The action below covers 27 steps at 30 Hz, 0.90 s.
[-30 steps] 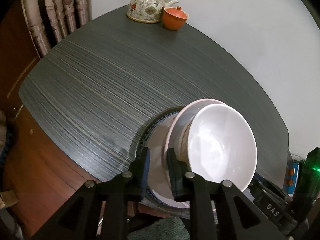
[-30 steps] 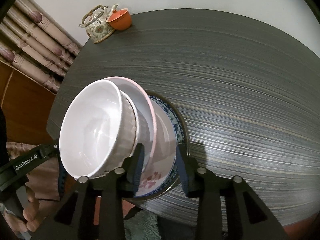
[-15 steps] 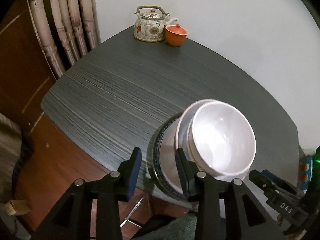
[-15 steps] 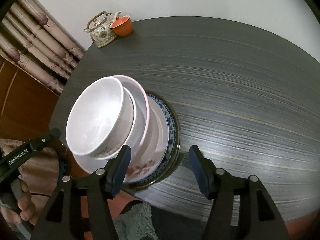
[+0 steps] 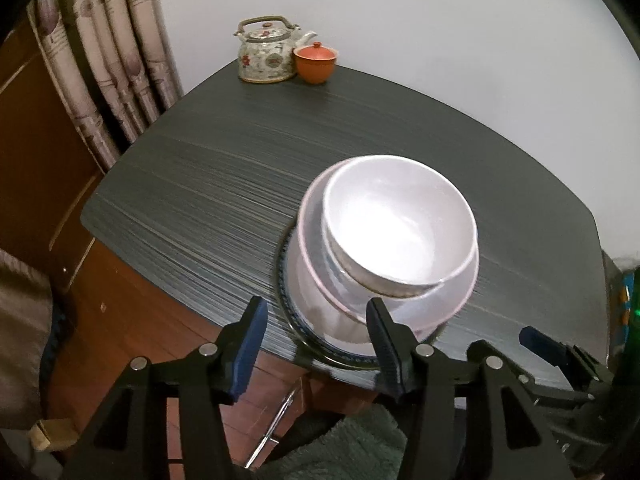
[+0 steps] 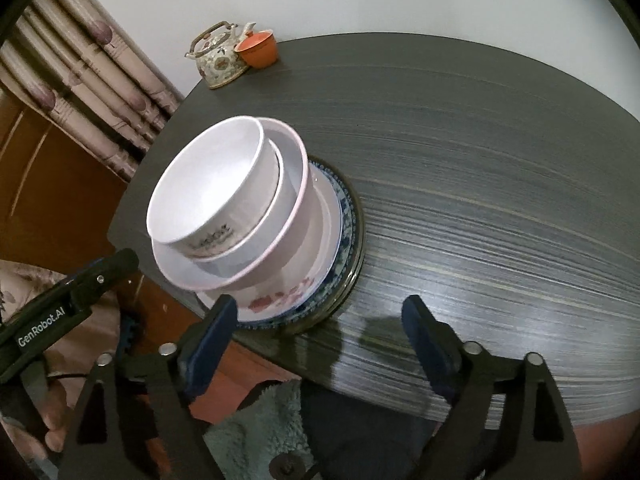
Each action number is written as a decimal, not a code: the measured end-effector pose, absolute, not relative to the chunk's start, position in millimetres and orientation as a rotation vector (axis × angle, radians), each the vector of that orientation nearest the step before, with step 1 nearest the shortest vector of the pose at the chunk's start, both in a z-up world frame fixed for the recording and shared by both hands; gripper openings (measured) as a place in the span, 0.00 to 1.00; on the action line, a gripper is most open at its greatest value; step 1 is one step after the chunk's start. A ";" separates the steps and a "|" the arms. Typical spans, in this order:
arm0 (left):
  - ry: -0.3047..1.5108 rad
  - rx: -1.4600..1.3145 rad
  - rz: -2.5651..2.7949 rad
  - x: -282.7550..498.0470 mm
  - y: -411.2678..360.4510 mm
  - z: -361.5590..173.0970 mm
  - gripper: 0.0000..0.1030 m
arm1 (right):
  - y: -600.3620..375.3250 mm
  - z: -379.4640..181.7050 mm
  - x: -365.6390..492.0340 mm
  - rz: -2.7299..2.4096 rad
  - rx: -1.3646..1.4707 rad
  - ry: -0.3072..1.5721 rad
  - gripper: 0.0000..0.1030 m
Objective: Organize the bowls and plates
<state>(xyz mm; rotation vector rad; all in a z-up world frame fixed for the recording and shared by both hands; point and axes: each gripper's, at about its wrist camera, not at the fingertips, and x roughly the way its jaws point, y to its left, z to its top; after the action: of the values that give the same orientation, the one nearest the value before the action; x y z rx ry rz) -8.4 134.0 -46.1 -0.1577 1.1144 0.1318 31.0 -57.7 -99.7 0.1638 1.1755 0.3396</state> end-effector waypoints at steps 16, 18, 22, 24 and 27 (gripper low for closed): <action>1.100 -0.099 0.121 -10.3 109.7 -49.2 0.58 | -44.5 -96.5 14.2 0.353 0.065 1.122 0.99; 1.097 -0.095 0.123 -9.6 109.4 -49.2 0.58 | -42.5 -97.0 12.7 0.356 0.067 1.128 0.99; 1.100 -0.088 0.116 -10.5 106.7 -49.7 0.58 | -40.6 -98.9 10.5 0.362 0.065 1.134 0.99; 1.102 -0.087 0.112 -10.3 106.2 -49.9 0.58 | -38.9 -100.0 10.0 0.366 0.061 1.138 0.99; 1.105 -0.087 0.112 -10.8 105.5 -50.6 0.58 | -38.3 -100.9 9.4 0.368 0.061 1.141 0.99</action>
<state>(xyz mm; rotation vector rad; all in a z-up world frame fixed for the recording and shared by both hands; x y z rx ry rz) -10.8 105.5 -50.6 -0.0873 1.1050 0.1124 9.4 -38.3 -100.9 0.0606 1.1412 0.3679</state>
